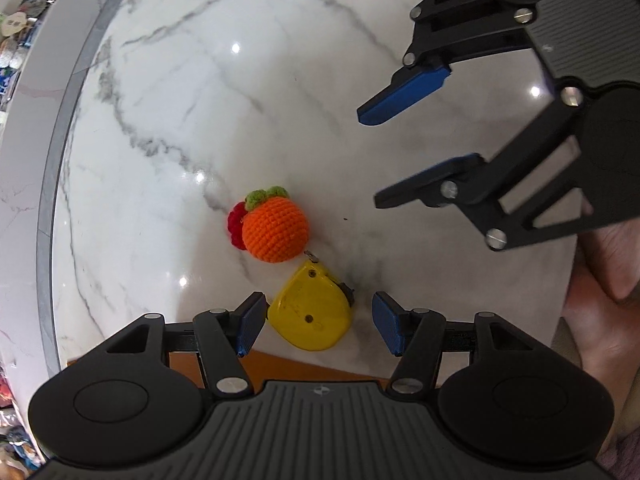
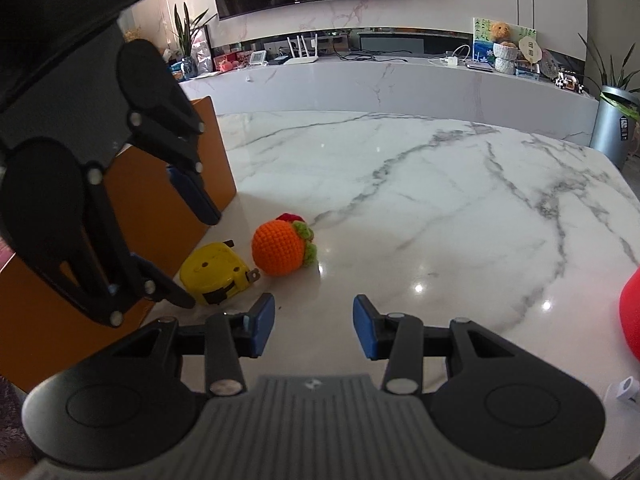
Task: Organize objects
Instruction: 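Move both grippers back to the yellow tape measure and orange crochet fruit, then grasp the yellow tape measure with the left gripper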
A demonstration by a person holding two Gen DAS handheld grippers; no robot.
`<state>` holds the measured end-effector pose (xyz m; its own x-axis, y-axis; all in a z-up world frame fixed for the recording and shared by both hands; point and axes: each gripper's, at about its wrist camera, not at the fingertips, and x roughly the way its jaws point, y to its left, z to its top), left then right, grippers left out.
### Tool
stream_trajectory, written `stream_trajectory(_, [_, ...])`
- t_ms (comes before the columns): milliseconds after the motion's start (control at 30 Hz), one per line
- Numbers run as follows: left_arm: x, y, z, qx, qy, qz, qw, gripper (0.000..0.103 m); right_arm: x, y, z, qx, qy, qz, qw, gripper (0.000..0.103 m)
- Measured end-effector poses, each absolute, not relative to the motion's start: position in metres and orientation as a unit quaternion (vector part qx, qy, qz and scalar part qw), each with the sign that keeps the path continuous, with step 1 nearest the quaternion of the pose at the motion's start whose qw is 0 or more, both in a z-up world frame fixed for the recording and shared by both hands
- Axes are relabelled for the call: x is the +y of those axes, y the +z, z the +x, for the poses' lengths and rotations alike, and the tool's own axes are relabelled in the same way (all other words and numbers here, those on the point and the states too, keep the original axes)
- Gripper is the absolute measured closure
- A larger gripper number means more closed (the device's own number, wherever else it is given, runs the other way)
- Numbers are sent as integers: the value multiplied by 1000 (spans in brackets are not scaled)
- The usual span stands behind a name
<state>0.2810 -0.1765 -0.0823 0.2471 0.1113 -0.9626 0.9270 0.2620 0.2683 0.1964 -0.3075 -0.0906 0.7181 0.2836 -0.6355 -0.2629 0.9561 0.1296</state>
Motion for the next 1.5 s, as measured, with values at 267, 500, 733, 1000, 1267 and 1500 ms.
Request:
stream_trajectory(267, [-186, -100, 298, 569, -297, 492, 588, 34, -310, -93, 197, 341, 157, 17, 927, 57])
stream_trajectory(500, [-182, -101, 319, 646, -220, 379, 625, 31, -308, -91, 194, 332, 161, 13, 929, 57])
stream_trajectory(733, [-167, -107, 329, 674, -160, 333, 639, 24, -306, -90, 191, 329, 162, 6, 931, 56])
stream_trajectory(1000, [-158, -104, 323, 669, -172, 299, 658, 37, -311, -94, 194, 334, 151, 14, 930, 50])
stream_trajectory(1267, [-155, -98, 306, 646, -205, 299, 672, 38, -316, -94, 197, 332, 150, 32, 931, 50])
stream_trajectory(1500, [-144, -77, 310, 629, -204, 284, 694, 38, -313, -85, 210, 328, 151, 33, 932, 50])
